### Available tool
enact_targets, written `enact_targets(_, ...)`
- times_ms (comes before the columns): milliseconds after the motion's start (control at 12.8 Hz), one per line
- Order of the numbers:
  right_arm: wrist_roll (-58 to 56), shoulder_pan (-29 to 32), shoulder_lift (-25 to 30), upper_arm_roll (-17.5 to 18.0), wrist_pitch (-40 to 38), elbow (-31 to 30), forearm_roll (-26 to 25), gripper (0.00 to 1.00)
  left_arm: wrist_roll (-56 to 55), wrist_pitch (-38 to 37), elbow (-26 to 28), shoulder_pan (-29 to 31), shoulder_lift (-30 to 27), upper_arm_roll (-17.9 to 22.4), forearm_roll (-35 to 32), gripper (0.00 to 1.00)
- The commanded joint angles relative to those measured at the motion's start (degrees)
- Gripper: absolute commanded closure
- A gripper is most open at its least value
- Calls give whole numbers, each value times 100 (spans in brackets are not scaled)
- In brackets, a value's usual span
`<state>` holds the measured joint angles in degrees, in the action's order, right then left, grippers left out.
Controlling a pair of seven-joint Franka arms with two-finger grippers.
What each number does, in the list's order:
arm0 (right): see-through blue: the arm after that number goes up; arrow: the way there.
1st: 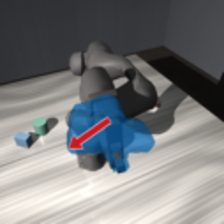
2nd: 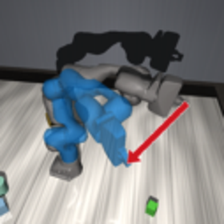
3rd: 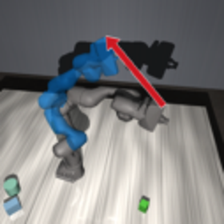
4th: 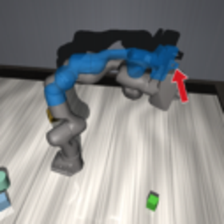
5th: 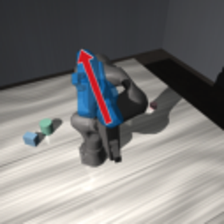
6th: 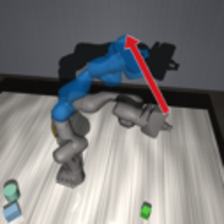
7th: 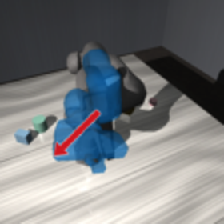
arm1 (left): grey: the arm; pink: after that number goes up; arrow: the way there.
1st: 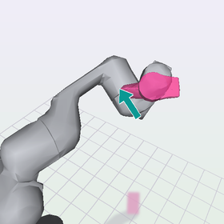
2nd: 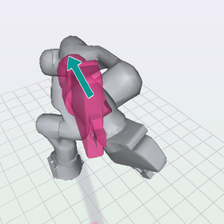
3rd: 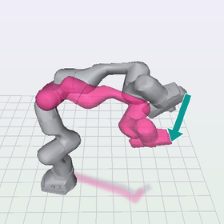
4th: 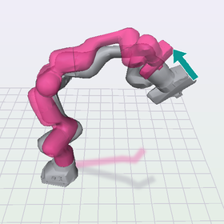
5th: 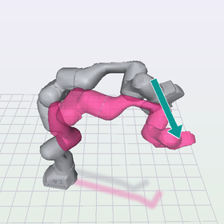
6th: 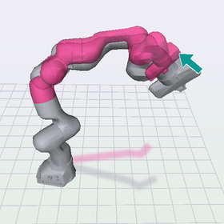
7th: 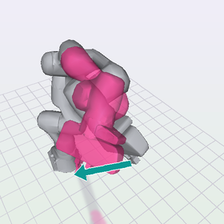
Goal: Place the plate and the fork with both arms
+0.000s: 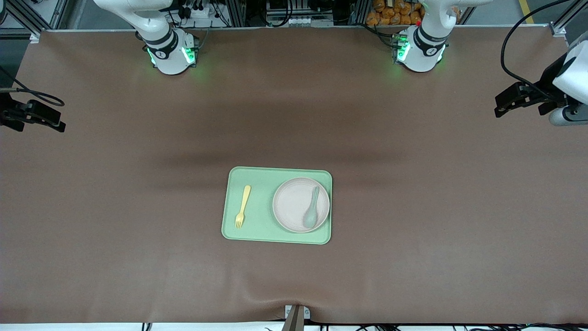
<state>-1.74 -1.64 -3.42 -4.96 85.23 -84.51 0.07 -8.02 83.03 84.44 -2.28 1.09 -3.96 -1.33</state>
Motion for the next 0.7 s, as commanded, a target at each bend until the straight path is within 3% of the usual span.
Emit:
enact_targets(0,33,102,-71,83,-94,180,20,0,72,-15,-51,-9,-4,-26,-140,0)
enact_targets(626,33,111,-71,74,-59,198,-7,0,37,-24,-51,-18,5,-131,-140,0)
